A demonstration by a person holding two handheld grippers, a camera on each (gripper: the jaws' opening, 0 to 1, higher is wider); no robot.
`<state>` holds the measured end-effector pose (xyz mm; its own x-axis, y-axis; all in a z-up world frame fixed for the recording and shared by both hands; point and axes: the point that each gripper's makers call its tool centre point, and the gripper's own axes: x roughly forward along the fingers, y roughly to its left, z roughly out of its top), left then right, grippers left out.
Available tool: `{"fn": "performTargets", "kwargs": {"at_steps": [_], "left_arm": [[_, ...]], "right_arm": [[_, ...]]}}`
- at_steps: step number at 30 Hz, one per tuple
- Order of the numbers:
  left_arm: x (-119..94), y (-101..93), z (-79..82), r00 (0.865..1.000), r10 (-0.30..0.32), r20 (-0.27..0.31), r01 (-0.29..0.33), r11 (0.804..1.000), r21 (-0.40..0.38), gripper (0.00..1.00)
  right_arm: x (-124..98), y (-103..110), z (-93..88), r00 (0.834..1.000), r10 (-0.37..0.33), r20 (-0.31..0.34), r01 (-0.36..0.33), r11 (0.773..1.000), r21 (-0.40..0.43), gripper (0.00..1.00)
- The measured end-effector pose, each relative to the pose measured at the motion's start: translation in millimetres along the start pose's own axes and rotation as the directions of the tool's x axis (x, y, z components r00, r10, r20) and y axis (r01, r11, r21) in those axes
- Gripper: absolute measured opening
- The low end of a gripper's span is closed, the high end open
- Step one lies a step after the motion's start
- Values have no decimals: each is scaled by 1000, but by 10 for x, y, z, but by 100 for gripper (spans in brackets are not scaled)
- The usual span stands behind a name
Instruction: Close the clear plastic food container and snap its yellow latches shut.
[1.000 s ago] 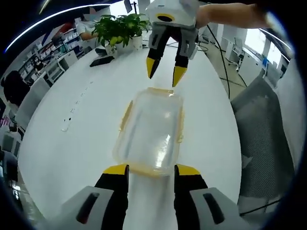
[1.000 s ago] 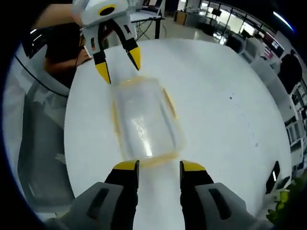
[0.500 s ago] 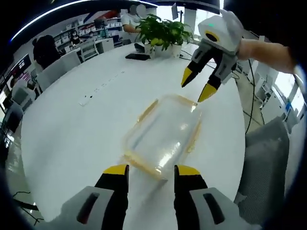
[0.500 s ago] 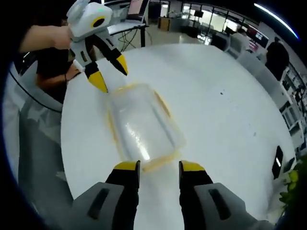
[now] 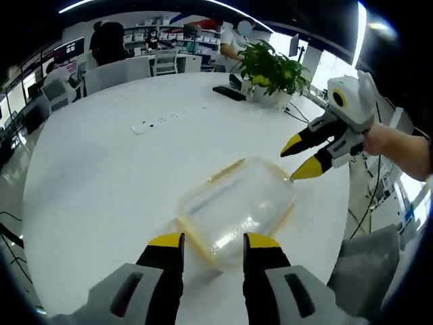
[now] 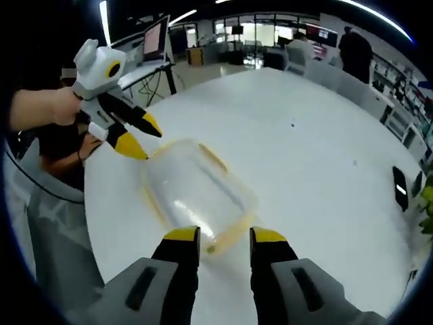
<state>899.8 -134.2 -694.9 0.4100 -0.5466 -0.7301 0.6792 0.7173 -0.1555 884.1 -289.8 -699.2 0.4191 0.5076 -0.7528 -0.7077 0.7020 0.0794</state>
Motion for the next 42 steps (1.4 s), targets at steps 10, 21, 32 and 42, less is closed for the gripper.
{"fn": "performTargets", "kwargs": {"at_steps": [10,21,32,42], "left_arm": [[24,44,-48,997,52,50,-44,988,-148,26],[33,156,29,986,117,115,-80,955,-286,25],[132,118,-107,990,104,96,-65,939,-337,25],[197,84,-143,990,87,113,-34,914,-405,25]], "right_arm": [[46,-42,-40,995,-53,88,36,981,190,25],[70,-18,-30,983,-99,156,48,952,303,22],[111,1,-33,980,-98,173,26,926,376,22],[117,-9,-44,979,-100,177,14,903,430,22]]}}
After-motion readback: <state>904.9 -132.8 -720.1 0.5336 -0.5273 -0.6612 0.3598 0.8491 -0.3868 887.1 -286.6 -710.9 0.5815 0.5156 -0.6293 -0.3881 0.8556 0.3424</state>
